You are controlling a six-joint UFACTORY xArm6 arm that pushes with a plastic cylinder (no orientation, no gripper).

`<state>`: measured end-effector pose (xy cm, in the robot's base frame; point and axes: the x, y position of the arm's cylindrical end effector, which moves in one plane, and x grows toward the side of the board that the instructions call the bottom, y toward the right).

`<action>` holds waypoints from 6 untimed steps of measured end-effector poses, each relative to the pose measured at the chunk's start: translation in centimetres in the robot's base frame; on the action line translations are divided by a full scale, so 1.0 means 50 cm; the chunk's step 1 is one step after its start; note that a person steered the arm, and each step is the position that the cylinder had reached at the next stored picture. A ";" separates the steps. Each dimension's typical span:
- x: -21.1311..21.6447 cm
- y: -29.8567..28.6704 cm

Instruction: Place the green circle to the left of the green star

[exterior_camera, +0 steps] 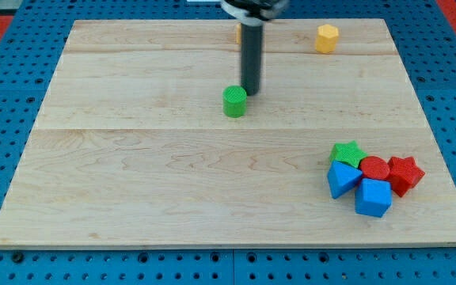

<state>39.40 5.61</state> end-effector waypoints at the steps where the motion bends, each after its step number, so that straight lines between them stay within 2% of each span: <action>1: 0.051 0.009; 2: -0.065 0.004; 3: -0.087 -0.110; 4: -0.027 -0.108; 5: 0.090 -0.017; 6: 0.143 0.090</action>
